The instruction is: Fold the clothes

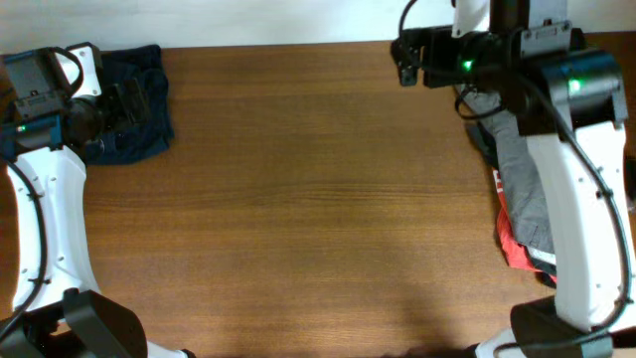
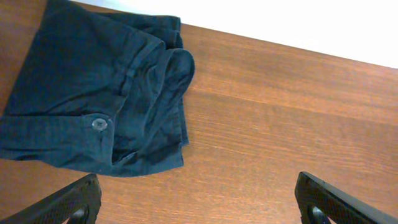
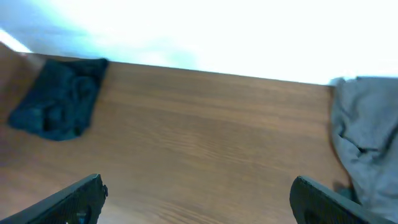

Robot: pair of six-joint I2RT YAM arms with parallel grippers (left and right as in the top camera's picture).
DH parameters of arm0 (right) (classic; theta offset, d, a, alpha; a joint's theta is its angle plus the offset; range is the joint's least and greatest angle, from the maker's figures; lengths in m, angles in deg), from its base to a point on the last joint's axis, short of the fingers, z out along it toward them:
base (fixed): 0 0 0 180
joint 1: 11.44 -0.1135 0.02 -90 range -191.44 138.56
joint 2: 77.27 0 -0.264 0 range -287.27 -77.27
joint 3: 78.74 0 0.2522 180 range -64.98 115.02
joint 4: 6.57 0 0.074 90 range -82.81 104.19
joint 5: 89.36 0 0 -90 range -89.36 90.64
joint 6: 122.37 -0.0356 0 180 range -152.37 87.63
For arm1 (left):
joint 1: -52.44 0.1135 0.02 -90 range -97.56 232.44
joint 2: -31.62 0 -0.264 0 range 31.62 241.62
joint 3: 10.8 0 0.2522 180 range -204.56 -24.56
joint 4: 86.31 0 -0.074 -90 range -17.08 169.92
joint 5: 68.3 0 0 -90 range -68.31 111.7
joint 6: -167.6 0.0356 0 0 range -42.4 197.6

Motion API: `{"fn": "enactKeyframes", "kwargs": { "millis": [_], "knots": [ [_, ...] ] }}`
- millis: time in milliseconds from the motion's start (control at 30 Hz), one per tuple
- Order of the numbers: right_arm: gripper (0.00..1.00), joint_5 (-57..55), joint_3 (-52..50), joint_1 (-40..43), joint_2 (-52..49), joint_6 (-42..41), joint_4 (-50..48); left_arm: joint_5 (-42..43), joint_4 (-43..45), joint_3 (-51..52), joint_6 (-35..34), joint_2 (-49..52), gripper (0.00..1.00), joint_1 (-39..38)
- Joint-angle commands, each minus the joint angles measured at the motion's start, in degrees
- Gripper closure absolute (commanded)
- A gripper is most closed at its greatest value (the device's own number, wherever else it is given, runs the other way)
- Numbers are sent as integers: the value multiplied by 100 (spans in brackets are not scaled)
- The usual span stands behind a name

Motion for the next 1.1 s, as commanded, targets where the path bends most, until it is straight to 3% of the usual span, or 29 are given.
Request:
{"fn": "enactKeyframes", "kwargs": {
  "millis": [0,433,600,733,867,900,1067],
  "knots": [
    [1,-39,-17,-155,-184,39,26,205,9,-46,4,11,1,4],
    [1,-1196,-37,-140,-160,42,317,205,9,-46,2,11,1,4],
    [1,-1606,-415,-92,286,37,-142,205,11,-46,2,11,1,4],
    [1,-1598,-1589,55,1084,35,-1300,205,11,-46,2,11,1,4],
    [1,-1329,-3327,339,2105,13,-2656,205,9,-46,4,11,1,4],
    [1,-1235,-4155,455,2616,17,-3163,205,9,-46,4,11,1,4],
    [1,-1235,-6164,699,3934,15,-4098,205,9,-46,2,11,1,4]
  ]
}}
